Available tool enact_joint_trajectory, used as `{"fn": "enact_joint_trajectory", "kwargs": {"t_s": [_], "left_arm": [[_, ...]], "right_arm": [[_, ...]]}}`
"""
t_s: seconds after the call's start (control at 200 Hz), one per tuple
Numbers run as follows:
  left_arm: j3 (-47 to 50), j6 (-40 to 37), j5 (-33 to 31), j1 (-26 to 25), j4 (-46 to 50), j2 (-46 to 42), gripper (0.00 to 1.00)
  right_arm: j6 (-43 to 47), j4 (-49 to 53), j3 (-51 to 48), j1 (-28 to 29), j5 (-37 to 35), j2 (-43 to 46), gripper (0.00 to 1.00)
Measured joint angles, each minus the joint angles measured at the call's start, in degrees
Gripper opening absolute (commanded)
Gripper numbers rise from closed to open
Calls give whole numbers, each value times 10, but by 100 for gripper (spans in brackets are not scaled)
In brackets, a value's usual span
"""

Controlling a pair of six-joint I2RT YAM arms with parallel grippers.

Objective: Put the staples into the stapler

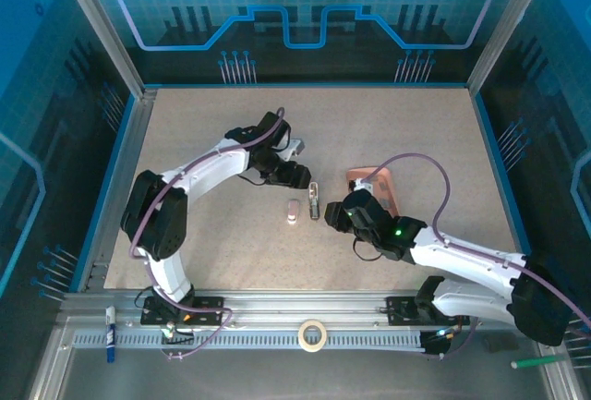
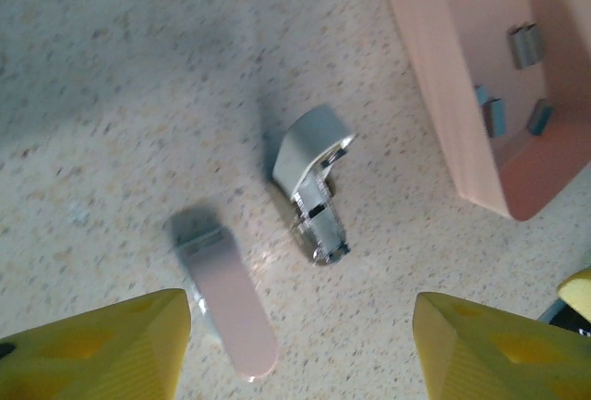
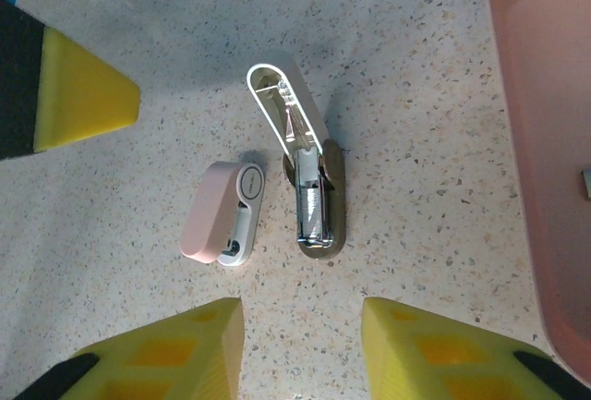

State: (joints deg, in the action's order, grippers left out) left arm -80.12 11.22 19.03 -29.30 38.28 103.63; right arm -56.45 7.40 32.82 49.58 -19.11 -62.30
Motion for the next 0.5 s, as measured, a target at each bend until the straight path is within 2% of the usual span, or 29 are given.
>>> {"fn": "enact_joint_trajectory", "kwargs": {"t_s": [0.33,0.5], "left_arm": [[-54,-40,55,0,-80,107,69],[-70,-54,89,0,-100,142,64]], "right_arm": [[1,10,-19,-18,1,23,43],[1,20,-25,-24,1,42,43]]}}
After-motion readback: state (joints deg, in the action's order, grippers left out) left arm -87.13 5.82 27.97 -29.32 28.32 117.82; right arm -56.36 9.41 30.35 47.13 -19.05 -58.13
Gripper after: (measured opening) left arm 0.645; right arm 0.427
